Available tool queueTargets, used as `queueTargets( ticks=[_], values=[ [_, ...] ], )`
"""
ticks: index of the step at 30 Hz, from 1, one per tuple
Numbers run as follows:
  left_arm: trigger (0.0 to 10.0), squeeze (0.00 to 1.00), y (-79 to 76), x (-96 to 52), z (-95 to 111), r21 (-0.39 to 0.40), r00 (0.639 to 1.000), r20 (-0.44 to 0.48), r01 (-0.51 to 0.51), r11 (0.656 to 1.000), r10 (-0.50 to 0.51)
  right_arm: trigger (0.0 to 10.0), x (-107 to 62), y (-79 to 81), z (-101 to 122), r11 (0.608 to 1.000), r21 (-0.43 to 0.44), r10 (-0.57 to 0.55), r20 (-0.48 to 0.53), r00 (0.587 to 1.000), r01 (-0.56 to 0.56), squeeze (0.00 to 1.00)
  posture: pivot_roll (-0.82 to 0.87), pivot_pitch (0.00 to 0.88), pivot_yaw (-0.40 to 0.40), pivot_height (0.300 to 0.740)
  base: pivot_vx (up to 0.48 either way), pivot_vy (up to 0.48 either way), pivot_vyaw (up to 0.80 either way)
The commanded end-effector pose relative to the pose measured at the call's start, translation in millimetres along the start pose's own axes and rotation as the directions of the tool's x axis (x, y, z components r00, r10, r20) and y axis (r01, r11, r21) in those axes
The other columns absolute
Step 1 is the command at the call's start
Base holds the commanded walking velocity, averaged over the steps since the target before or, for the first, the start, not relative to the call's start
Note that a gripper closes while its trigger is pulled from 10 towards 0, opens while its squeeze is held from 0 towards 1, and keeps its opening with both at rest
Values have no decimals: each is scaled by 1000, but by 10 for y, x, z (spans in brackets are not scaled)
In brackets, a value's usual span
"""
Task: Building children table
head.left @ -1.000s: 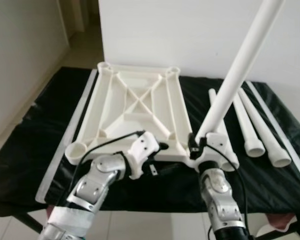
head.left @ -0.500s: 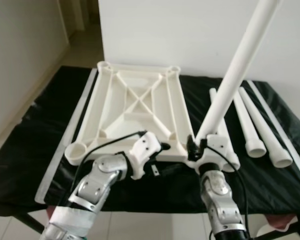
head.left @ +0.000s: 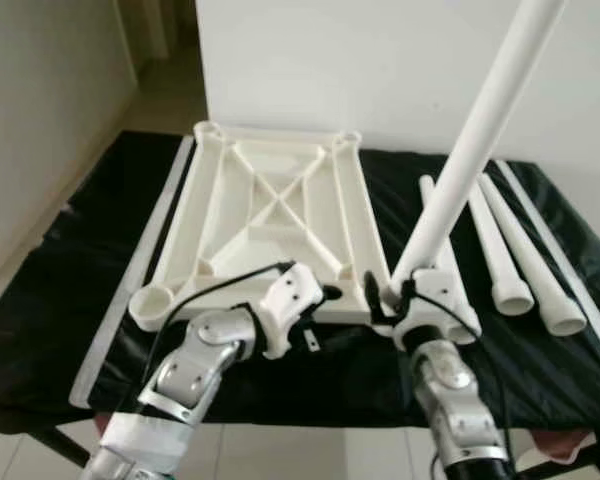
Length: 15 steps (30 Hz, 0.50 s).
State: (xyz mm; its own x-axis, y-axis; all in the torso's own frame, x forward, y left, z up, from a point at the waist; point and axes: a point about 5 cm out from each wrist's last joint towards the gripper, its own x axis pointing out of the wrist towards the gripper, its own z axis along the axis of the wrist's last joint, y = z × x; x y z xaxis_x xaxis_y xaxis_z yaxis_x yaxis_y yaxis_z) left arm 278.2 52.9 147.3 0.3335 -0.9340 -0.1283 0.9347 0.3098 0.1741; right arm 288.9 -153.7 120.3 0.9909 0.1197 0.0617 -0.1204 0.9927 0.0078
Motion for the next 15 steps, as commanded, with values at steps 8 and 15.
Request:
queueTargets(
  ticks=[8, 15],
  values=[
    [10000, 0, -47, -23, -38, -11, 1000, -16, -7, 1000, 6, 10000, 71, -125, 7, 979, -90, 180, -35, 983, -182, 0, 5, 0, -49, 740, 0, 0, 0],
    [10000, 0, -66, -46, -53, -25, 1000, -22, -4, 1000, 4, 10000, 93, -190, 47, 909, -160, 377, -73, 923, -384, 0, 14, 0, -51, 740, 0, 0, 0]
  ],
)
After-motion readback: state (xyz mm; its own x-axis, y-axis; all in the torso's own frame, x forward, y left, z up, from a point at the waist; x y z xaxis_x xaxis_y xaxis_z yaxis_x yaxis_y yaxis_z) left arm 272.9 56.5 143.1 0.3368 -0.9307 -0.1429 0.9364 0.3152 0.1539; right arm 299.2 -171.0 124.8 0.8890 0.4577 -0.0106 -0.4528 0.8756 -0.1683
